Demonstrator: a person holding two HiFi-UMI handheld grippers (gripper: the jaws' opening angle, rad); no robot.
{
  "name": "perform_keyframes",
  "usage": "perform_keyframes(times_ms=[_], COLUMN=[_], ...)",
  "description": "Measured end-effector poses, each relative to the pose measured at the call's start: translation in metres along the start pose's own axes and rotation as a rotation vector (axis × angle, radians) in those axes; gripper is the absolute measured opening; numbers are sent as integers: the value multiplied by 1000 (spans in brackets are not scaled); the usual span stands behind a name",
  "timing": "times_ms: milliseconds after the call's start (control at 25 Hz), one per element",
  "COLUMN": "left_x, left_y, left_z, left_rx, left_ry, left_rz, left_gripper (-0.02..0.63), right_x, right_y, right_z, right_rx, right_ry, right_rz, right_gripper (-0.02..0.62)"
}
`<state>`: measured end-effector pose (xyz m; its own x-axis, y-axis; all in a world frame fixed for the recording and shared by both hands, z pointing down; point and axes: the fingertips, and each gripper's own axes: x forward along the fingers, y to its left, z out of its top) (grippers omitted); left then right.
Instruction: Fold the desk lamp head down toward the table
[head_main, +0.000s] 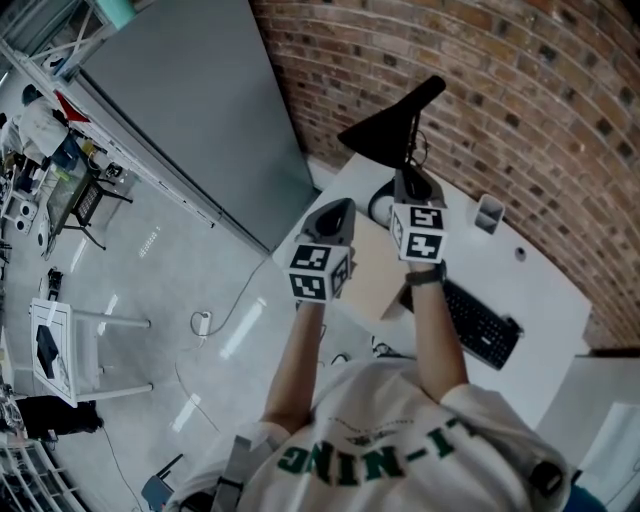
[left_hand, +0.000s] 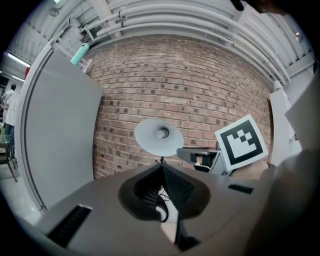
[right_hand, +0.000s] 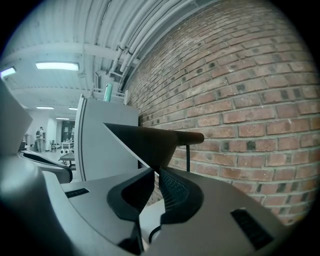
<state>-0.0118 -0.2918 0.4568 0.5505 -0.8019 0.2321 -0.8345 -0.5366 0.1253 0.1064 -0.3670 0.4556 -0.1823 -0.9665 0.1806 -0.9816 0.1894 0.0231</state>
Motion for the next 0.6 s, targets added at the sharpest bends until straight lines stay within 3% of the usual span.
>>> perform_keyframes(times_ms=[600], left_x=[4], left_y=[12], left_z=[-13], left_rx=[-16], left_ry=[22], left_rz=[12], left_gripper=[-2], right_x=[7], right_y=[-1], right_z=[-23], right_rx=[3], right_ry=[38], right_rz=[-24], right_gripper=[31])
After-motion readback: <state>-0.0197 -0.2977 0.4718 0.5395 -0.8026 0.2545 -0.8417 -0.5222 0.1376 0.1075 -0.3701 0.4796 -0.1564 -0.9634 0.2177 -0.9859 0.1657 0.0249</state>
